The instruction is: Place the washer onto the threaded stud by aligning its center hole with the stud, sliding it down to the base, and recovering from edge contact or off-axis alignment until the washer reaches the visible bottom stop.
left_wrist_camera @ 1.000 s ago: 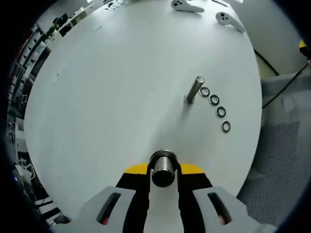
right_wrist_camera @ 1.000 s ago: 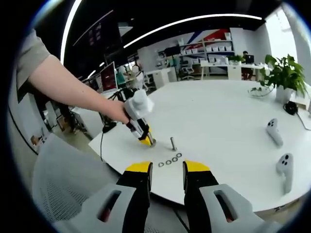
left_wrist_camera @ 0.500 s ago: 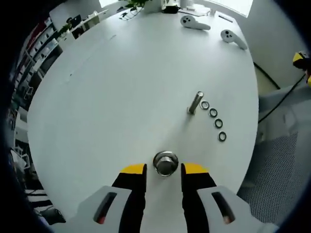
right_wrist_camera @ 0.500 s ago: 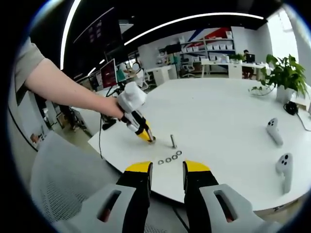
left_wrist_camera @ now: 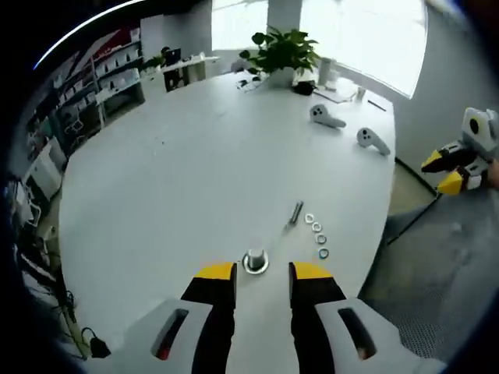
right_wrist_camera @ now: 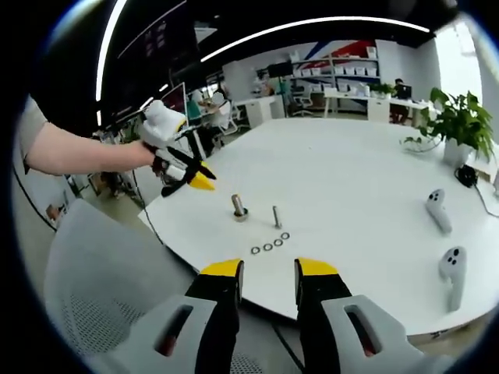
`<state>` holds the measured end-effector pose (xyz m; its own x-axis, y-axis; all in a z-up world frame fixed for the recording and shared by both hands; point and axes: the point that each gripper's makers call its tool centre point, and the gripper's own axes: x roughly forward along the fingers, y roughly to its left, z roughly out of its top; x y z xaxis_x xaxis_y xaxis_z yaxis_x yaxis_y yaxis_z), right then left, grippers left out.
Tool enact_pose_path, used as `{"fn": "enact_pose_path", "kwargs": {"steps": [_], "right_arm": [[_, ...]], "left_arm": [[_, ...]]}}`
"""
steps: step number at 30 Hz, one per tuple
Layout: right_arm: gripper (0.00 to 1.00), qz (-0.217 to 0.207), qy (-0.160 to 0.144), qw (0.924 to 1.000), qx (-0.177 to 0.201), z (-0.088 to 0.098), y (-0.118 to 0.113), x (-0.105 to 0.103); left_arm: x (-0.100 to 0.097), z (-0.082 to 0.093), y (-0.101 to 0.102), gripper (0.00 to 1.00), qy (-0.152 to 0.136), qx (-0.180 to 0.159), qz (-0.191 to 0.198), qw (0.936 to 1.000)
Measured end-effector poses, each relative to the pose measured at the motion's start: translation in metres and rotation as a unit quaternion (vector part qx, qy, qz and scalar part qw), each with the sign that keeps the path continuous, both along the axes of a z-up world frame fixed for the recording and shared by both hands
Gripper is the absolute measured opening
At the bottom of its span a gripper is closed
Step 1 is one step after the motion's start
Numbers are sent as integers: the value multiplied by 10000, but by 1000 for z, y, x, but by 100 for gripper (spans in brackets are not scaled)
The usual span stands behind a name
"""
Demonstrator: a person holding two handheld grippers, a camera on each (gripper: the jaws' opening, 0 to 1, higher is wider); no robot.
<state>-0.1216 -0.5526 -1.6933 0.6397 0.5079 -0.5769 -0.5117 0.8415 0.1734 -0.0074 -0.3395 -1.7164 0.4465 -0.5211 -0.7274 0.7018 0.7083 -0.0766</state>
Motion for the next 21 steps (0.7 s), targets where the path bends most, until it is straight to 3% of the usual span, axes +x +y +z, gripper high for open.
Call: {"fn": "enact_pose_path", "kwargs": {"steps": [2, 10, 17, 21], "right_arm": [[29, 83, 60, 9999, -96, -3, 1, -2], [29, 77, 32, 9999, -58, -1, 1, -2], [29, 109, 233, 9994, -235, -10, -1, -7], [29, 132, 326, 9989, -296, -14, -3, -8]], "left_arm": [[-8, 14, -1, 25, -104, -272, 96, 9995], [-44, 51, 8, 26, -525, -637, 119, 9965], [-75, 65, 22, 27, -510, -1083, 467, 9917], [-91, 62, 25, 29, -440, -1107, 389, 9921]]}}
